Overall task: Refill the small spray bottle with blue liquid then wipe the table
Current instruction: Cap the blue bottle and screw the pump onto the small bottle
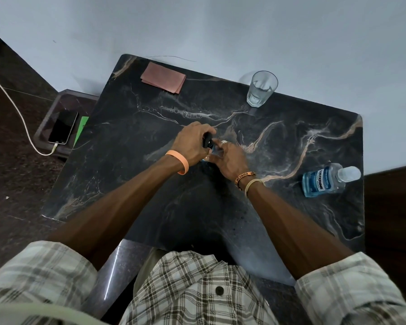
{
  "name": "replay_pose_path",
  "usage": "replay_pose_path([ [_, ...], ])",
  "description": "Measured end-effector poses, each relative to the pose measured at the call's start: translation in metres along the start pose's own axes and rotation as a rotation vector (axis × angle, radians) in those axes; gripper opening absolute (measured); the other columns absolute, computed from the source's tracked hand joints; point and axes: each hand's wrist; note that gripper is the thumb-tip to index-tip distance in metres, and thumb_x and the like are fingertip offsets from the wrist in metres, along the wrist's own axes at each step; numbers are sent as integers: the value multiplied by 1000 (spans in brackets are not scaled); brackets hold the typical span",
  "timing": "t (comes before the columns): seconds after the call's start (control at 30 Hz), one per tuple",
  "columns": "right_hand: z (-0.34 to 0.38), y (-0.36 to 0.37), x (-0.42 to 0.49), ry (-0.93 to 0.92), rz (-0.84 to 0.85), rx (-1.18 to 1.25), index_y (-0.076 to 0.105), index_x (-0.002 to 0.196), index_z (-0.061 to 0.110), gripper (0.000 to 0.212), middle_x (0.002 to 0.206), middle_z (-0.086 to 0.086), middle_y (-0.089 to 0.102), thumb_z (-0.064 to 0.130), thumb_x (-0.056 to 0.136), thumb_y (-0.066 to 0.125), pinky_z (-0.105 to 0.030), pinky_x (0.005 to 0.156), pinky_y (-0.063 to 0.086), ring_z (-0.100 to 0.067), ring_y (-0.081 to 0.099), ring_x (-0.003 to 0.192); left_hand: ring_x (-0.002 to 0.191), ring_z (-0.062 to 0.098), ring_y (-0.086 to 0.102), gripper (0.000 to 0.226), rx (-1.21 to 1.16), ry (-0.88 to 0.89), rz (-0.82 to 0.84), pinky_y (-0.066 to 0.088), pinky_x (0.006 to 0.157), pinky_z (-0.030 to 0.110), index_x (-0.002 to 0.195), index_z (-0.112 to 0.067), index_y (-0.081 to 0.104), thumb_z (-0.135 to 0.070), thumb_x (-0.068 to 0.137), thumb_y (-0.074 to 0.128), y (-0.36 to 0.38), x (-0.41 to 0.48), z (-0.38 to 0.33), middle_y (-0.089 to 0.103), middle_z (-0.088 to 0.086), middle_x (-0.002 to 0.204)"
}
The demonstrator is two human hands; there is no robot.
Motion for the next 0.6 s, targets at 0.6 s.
replay_pose_path([
  [0.6,-3,4,2,37,4,-49,62,127,19,55,103,-2,67,42,79,77,-33,81,50,-17,61,91,93,21,60,39,38,32,5,51,84,35,112,-21,65,-24,76,78,-6,2,0,63,0,97],
])
Point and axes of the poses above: each hand's wrist, its own x-axis towards the middle knuckle, its own y-axis out of the palm, z = x × y
